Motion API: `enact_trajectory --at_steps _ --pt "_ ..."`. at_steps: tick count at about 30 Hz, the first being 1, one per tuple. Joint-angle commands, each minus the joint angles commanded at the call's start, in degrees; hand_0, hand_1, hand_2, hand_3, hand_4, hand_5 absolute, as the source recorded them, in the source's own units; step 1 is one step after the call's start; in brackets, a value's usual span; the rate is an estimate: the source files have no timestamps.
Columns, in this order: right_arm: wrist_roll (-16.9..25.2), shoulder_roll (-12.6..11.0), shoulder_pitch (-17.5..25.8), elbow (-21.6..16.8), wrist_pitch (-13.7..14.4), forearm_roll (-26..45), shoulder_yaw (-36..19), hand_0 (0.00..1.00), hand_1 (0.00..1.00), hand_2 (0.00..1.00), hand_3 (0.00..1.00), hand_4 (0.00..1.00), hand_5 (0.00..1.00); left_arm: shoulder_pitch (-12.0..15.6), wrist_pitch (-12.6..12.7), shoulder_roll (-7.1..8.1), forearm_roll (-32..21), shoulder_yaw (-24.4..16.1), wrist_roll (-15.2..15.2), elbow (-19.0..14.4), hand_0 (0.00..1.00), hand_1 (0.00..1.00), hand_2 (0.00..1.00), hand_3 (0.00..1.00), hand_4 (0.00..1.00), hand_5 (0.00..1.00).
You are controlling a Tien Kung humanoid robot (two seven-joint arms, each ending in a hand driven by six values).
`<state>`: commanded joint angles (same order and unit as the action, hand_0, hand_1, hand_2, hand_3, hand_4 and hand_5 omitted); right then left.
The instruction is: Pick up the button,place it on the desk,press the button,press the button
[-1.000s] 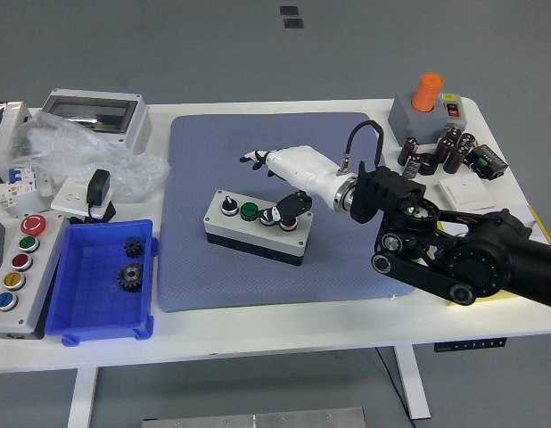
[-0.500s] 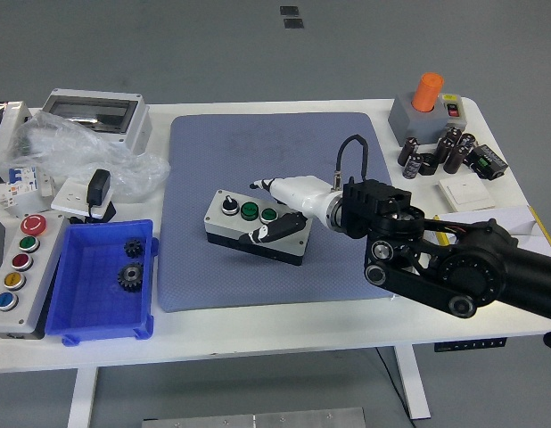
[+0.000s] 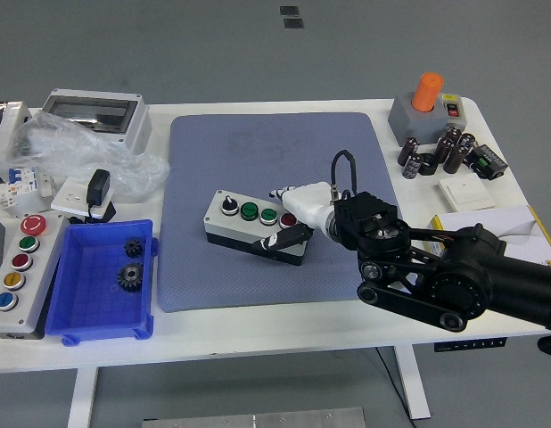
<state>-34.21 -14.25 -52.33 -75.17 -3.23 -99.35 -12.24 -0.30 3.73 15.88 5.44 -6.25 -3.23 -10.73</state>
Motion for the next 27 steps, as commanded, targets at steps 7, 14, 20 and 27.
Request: enact_trajectory --at_steps 7,14,20,27 --pt "-1.1 0.5 0.2 -0.7 3.0 -1.4 1.9 0.794 0.744 0.79 0.998 0.998 0.629 0.1 0.0 -0.13 -0.2 0.0 -0.4 0.0 0.603 0.624 0.597 0.61 0.531 0.478" --pt "-2.0 0.9 0.3 -0.6 3.1 -1.5 3.3 0.572 0.633 0.631 0.953 0.998 0.446 0.2 0.0 -0.17 -0.4 0.0 -0.8 0.0 0.603 0.624 0.597 0.61 0.529 0.475" --pt "-2.4 1.1 0.4 -0.2 4.9 -1.9 4.1 0.379 0.553 0.571 0.833 0.922 0.307 0.3 0.1 -0.23 -0.6 0.0 -1.3 0.0 0.6 0.624 0.597 0.61 0.529 0.475" --pt "-2.2 1.3 0.7 0.8 8.1 -3.0 5.1 0.289 0.51 0.543 0.808 0.907 0.294 0.3 0.4 -0.06 -0.6 0.0 -1.7 0.0 0.599 0.624 0.598 0.611 0.529 0.476"
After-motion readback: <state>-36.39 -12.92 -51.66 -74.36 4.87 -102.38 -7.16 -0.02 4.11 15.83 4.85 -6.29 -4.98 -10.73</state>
